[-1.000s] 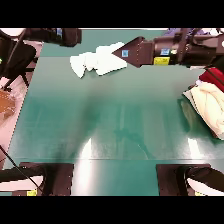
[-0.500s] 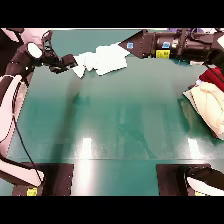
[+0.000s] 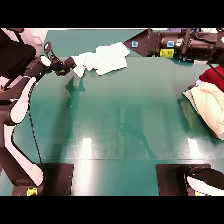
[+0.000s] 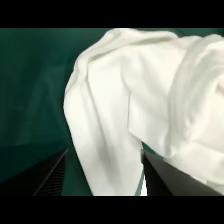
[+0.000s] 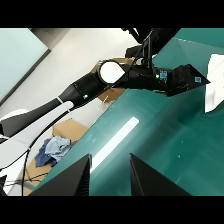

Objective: Fold the shirts.

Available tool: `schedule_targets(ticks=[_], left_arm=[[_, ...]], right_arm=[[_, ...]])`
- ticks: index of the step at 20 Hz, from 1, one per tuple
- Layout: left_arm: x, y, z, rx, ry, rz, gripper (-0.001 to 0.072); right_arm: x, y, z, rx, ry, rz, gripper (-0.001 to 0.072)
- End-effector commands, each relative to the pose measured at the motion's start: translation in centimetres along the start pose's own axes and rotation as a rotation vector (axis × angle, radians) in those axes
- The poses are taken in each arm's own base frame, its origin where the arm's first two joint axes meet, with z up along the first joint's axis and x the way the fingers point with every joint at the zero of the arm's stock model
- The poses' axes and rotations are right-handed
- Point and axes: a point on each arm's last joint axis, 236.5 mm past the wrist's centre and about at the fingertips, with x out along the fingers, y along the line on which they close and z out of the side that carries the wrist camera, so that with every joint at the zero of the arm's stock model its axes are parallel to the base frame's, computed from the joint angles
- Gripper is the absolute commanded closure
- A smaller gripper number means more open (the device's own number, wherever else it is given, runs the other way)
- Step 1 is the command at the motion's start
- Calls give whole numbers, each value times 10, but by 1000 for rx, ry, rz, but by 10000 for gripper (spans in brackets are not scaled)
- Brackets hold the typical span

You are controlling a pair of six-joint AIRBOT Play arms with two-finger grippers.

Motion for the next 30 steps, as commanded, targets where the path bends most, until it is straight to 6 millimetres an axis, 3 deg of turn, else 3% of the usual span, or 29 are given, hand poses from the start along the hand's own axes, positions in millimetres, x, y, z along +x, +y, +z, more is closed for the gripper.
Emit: schedule_targets(ticks=[1,3,4,5,10,13,19,21,24,26,27,29,30], left_arm=[[1,-19,7,6,-9,-40,167],[0,-35,7,-9,-12,-64,170],[1,-37,5,-26,-13,-58,215],[2,-35,1,-45,-1,-38,254],[-1,-19,-46,-141,188,48,251],[-2,-21,-60,-212,230,74,251],[-9,16,-59,-170,237,205,251],[-4,9,-58,-161,217,189,251],[13,-16,-49,-173,125,122,251],[24,-26,-57,-192,110,103,252],[31,-26,-63,-209,114,105,255],[40,-20,-72,-230,130,109,351],[42,-19,-73,-234,134,110,352]], right_arm=[[-1,2,-5,-3,23,9,416],[-1,3,-7,-3,28,12,416],[-1,3,-6,-2,28,12,416],[-1,4,-6,0,26,16,416],[-10,28,2,-80,37,54,416],[-15,35,10,-127,24,49,416],[-26,25,0,-126,84,36,416],[-29,21,1,-121,86,30,415],[-29,27,3,-111,77,52,416],[-30,33,2,-102,80,76,416],[-30,35,1,-98,82,87,416],[-32,38,1,-104,82,89,416],[-34,41,1,-112,81,89,416]])
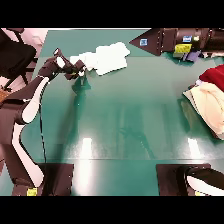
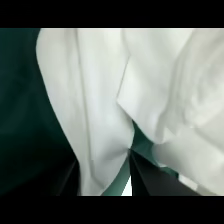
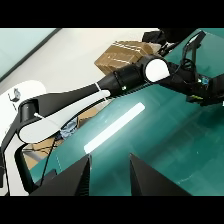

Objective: Fold the shirts.

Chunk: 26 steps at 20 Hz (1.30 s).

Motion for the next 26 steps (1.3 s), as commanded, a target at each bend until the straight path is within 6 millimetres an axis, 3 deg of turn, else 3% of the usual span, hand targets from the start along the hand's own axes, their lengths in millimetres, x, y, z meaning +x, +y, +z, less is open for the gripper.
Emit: schedule_targets(ticks=[1,2,5,7,9,11,13,14,16,19,22,26], left_arm=[[13,2,-7,-29,5,-2,448],[11,-4,-6,-23,4,-20,665],[-15,-58,-1,45,21,-174,683],[-57,-102,-7,167,61,-288,684],[-110,-123,-37,360,158,-324,684],[-173,-121,-93,610,340,-302,684],[-230,-86,-139,804,513,-137,684],[-255,-62,-147,873,544,8,684],[-299,-25,-146,948,497,242,683],[-348,20,-156,941,437,377,683],[-363,92,-196,923,547,461,683],[-348,190,-267,878,795,554,682]], right_arm=[[-5,11,1,-11,-2,16,416],[-7,11,1,-19,-5,8,416],[-20,-18,2,-40,-3,-100,416],[-29,-48,8,-18,-26,-167,416],[-40,-87,11,51,-41,-224,416],[-43,-128,2,171,-28,-258,416],[-38,-157,-13,260,9,-253,416],[-31,-163,-20,296,29,-226,416],[-15,-155,-31,348,71,-132,416],[4,-138,-39,338,113,-87,418],[13,-133,-45,314,139,-119,418],[23,-166,-77,357,236,-274,420]])
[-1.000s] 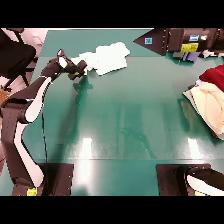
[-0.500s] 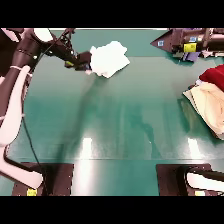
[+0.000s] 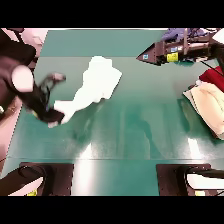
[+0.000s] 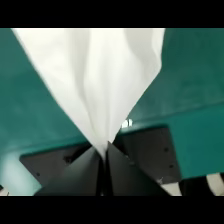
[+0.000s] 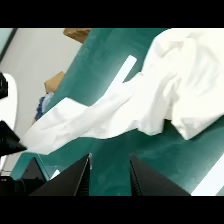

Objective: Fold the shirts.

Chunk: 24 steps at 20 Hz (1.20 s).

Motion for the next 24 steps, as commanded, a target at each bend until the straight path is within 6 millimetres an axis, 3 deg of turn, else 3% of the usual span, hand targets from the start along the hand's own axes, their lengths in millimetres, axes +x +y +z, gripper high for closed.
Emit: schedule_targets(ticks=[1,4,5,8,10,14,17,21,23,24], left_arm=[[74,10,-68,-7,183,43,682],[107,12,-80,-2,216,51,684],[111,12,-86,-2,236,48,683],[117,11,-89,7,243,44,683],[118,6,-85,5,227,22,683],[121,0,-74,4,181,-2,682],[122,-2,-64,11,138,-11,683],[123,-2,-61,17,125,-12,683],[123,-2,-60,18,121,-11,683],[123,-1,-60,18,118,-7,683]], right_arm=[[24,-30,-20,39,84,-118,420],[78,-55,-39,84,157,-144,388],[100,-66,-43,101,158,-149,339],[153,-107,-44,177,103,-195,321],[176,-141,-51,290,81,-223,153],[198,-186,-64,504,69,-175,155],[210,-191,-60,559,54,-133,165],[237,-178,-34,544,14,-102,198],[249,-175,-29,565,18,-83,231],[252,-175,-26,570,23,-72,300]])
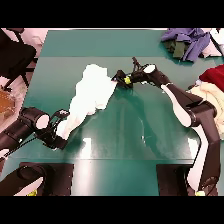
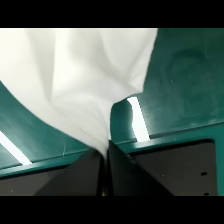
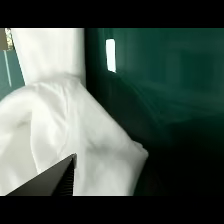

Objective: Fold the shirts.

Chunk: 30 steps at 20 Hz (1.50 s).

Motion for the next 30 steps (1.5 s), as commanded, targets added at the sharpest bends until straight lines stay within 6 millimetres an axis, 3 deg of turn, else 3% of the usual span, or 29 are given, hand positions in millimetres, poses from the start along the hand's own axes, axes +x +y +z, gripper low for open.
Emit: schedule_targets(ticks=[1,2,3,6,8,10,12,14,16,17,19,23,26,28,30], left_arm=[[0,1,5,2,-21,6,683],[0,3,6,1,-27,10,683],[-1,6,9,-3,-38,23,683],[-21,24,27,-25,-113,83,683],[-61,44,54,-111,-240,80,683],[-123,71,82,-207,-420,78,684],[-198,103,99,-291,-628,111,684],[-284,129,103,-360,-864,152,684],[-370,144,89,-429,-1099,174,684],[-409,146,77,-439,-1202,188,684],[-460,141,52,-437,-1336,198,684],[-503,128,1,-421,-1419,214,684],[-539,120,-30,-420,-1540,224,684],[-559,102,-33,-364,-1624,164,684],[-572,62,-14,-240,-1683,-10,684]], right_arm=[[15,13,5,31,20,39,361],[14,19,5,15,29,49,484],[8,28,8,-22,29,60,664],[-38,50,15,-173,16,15,690],[-93,56,18,-330,13,-115,690],[-162,68,21,-482,-33,-274,690],[-239,97,26,-607,-146,-384,691],[-317,133,19,-698,-286,-454,691],[-388,162,-3,-765,-419,-509,691],[-414,170,-18,-786,-458,-532,691],[-456,178,-53,-809,-506,-564,690],[-533,200,-120,-865,-678,-563,691],[-591,213,-160,-855,-850,-553,691],[-599,215,-169,-852,-875,-543,691],[-574,207,-160,-835,-779,-536,691]])
